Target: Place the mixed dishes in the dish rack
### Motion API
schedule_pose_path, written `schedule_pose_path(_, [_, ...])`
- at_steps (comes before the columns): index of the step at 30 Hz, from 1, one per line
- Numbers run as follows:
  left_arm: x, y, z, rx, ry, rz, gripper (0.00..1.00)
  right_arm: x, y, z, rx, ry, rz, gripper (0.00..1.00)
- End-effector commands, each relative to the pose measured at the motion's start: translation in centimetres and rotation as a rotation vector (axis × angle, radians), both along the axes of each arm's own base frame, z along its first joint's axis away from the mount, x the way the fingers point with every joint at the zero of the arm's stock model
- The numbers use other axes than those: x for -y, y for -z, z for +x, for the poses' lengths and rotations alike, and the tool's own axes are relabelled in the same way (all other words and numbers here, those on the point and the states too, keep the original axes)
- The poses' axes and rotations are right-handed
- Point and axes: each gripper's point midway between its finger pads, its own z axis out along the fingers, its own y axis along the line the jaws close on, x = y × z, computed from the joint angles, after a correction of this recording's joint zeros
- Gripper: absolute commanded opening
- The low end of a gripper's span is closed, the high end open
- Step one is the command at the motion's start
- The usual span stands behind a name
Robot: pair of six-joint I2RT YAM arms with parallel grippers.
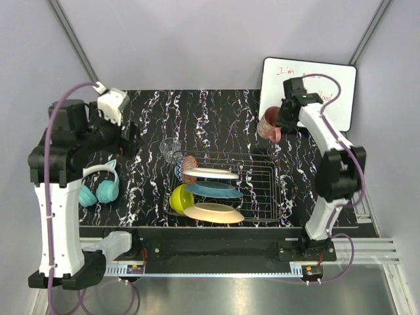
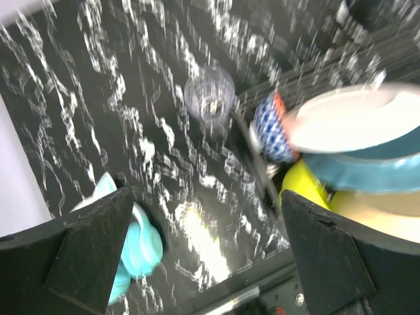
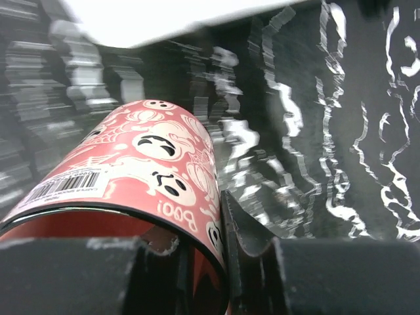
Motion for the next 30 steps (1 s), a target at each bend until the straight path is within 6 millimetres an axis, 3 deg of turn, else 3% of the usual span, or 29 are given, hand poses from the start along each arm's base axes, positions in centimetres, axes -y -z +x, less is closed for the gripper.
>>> schedule_pose_path(1, [2.7,-9.3,-1.0,0.215,0.065,-0.178,0.99,-4.0,-19.1,-0.1,0.530,-0.104,0.283,0.00])
schedule_pose_path(3, [4.3,-13.1,-1.8,0.312,0.126,-0.277,0.99,-6.3,-22.5,-1.9,0.607,-0.194,0.422,0.00])
schedule_pose_path(4, [4.8,-14.7,-2.4,0.356,0.156,-0.306,0.99,-7.3,-27.2,-3.1,0.740,-0.223,0.522,0.00])
schedule_pose_path(5, [5.4,-15.7,-3.1,0.384,0.188,-0.335,0.99,-9.2,-27.8,-4.6,0.741,-0.301,0.638,0.00])
schedule_pose_path(6, [6.4,-17.1,-3.7,0.416,0.246,-0.388,0.99,-10.0,-30.7,-6.8,0.820,-0.350,0.720,0.00])
schedule_pose_path(7, [7.0,-17.1,-3.8,0.401,0.273,-0.428,0.99,-11.0,-35.7,-8.0,0.967,-0.385,0.895,0.00])
schedule_pose_path(8, [7.7,-17.3,-4.2,0.391,0.314,-0.457,0.99,-12.2,-34.5,-9.3,0.948,-0.433,1.025,0.00])
schedule_pose_path(9, [9.0,-18.1,-5.3,0.376,0.403,-0.518,0.99,-12.3,-36.9,-11.0,1.022,-0.456,1.136,0.00])
schedule_pose_path(10, [9.6,-17.7,-5.2,0.338,0.438,-0.553,0.99,-12.5,-40.6,-13.3,1.110,-0.506,1.320,0.00])
schedule_pose_path(12, [10.9,-18.6,-6.1,0.304,0.546,-0.639,0.99,-13.7,-41.3,-14.9,1.113,-0.537,1.452,0.00])
schedule_pose_path(13, [11.2,-17.5,-5.6,0.254,0.548,-0.678,0.99,-14.1,-42.3,-16.1,1.140,-0.567,1.493,0.00])
schedule_pose_path(15, [11.8,-18.4,-5.2,0.250,0.573,-0.762,0.99,-15.3,-43.5,-17.3,1.163,-0.587,1.528,0.00])
schedule_pose_path(16, [12.3,-17.1,-4.3,0.201,0.568,-0.798,0.99,-17.1,-43.7,-18.2,1.150,-0.628,1.544,0.00])
schedule_pose_path(17, [12.6,-17.1,-4.4,0.202,0.575,-0.821,0.99,-17.5,-44.4,-18.5,1.164,-0.623,1.564,0.00])
schedule_pose_path(18, [13.0,-17.4,-3.9,0.213,0.566,-0.845,0.99,-18.4,-44.0,-17.8,1.141,-0.617,1.577,0.00])
schedule_pose_path(19, [13.9,-17.0,-4.2,0.186,0.593,-0.858,0.99,-19.6,-44.4,-18.8,1.111,-0.640,1.645,0.00])
schedule_pose_path(21, [14.7,-16.7,-3.5,0.165,0.595,-0.871,0.99,-21.3,-44.2,-18.1,1.071,-0.637,1.719,0.00])
schedule_pose_path(23, [15.2,-16.1,-2.8,0.135,0.591,-0.888,0.99,-22.9,-45.0,-19.3,1.046,-0.671,1.783,0.00])
schedule_pose_path(24, [15.4,-16.0,-2.6,0.123,0.596,-0.894,0.99,-23.7,-44.5,-18.7,1.032,-0.661,1.773,0.00])
schedule_pose_path(30, [16.5,-15.3,-3.4,0.085,0.628,-0.903,0.99,-26.0,-43.4,-17.6,1.002,-0.641,1.794,0.00])
